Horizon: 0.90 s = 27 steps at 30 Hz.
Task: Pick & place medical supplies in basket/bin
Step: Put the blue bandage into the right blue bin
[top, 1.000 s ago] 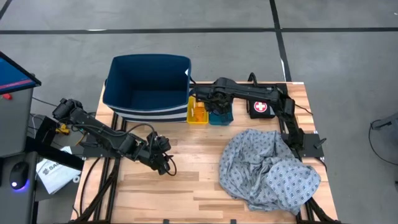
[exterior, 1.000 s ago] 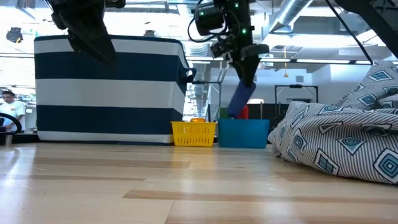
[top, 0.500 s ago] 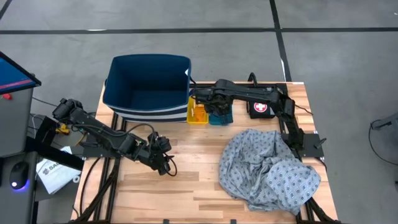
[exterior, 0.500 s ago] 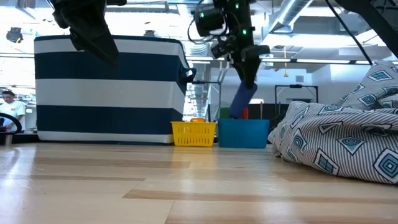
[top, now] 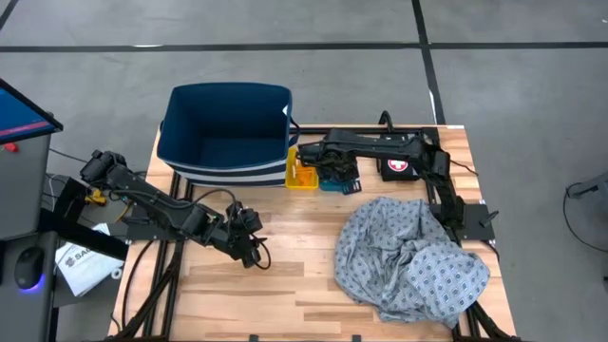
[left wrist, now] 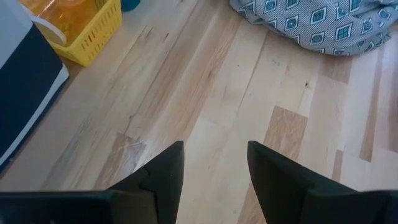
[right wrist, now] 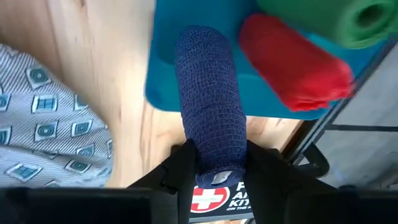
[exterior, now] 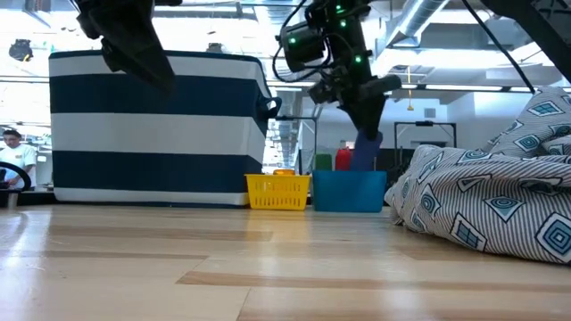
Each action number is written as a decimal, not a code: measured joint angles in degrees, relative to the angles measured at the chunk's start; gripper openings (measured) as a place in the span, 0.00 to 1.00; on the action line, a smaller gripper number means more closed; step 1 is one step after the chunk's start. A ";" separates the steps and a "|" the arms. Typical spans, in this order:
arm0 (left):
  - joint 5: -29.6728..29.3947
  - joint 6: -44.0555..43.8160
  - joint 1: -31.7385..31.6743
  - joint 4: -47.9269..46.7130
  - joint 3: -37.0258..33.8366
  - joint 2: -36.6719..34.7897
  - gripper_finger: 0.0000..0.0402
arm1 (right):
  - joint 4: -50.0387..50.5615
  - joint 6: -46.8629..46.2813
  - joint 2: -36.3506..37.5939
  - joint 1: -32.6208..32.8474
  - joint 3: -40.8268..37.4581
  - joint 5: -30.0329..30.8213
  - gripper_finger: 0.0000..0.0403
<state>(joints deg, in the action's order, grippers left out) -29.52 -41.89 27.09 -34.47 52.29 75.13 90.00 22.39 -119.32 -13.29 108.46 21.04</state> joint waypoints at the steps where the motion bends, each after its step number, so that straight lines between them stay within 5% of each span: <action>1: -0.04 0.00 0.00 0.17 0.00 0.00 0.42 | 0.03 0.20 0.02 0.04 -0.70 -0.04 0.28; 27: -0.98 0.57 0.00 1.13 0.00 0.00 0.42 | -5.17 12.90 -0.01 0.04 -4.94 3.69 0.28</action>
<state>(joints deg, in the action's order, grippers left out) -30.50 -41.32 27.09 -33.34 52.29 75.13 84.83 35.30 -119.33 -13.26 103.53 24.73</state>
